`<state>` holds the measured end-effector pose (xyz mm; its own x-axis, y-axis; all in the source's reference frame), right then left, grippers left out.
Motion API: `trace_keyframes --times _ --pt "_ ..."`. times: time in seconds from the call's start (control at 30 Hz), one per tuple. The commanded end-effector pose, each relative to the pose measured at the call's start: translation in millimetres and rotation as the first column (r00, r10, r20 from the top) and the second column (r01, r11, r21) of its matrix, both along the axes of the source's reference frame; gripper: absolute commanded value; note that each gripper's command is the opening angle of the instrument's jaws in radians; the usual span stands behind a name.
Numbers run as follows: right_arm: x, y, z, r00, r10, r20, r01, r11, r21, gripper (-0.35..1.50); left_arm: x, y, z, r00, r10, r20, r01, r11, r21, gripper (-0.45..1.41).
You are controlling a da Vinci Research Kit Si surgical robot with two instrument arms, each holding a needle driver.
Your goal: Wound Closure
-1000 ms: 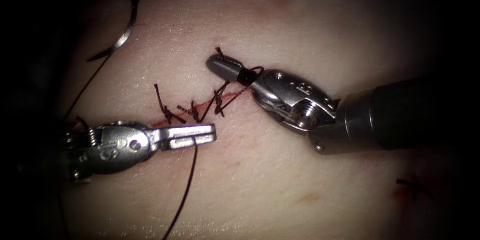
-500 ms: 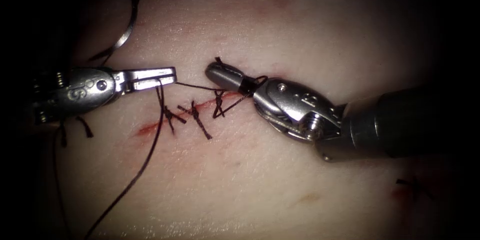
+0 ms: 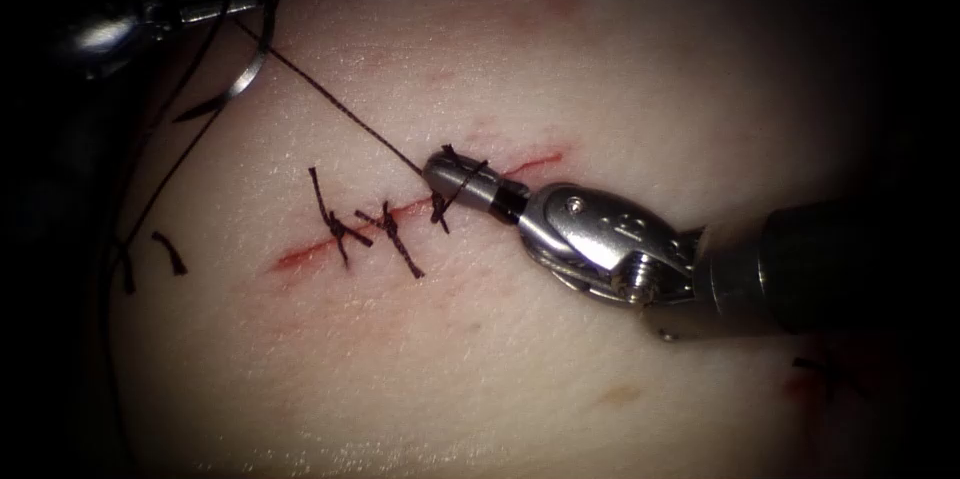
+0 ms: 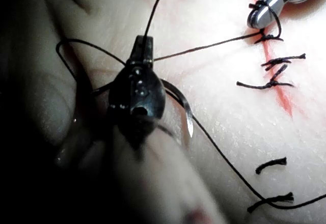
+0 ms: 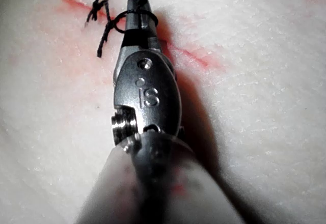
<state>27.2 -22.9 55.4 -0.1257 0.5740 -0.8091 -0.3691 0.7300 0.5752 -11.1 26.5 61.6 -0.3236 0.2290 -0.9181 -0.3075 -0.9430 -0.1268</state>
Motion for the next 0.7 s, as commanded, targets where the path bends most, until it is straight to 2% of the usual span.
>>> trace_keyframes --times 0.03,0.27,0.47,0.7 --pt "0.3 -1.0 0.4 1.000 -0.006 -0.001 0.006 1.000 -0.006 -0.35 -0.1 1.3 0.3 1.000 -0.003 -0.002 0.003 1.000 -0.003 -0.45" --pt "-0.1 -1.5 0.2 1.000 -0.020 -0.008 0.020 1.000 -0.022 -0.35 1.2 3.8 0.2 1.000 -0.028 -0.007 0.028 1.000 -0.005 -0.45" --pt "-0.1 -3.6 0.3 0.999 -0.045 -0.013 0.044 0.997 -0.058 -0.35 3.1 5.5 1.0 0.999 -0.044 -0.022 0.044 0.999 -0.007 -0.45" --pt "-0.4 -4.5 0.6 0.998 -0.069 -0.010 0.068 0.992 -0.104 -0.35 4.7 6.7 1.8 0.998 -0.060 -0.033 0.060 0.998 -0.011 -0.45"
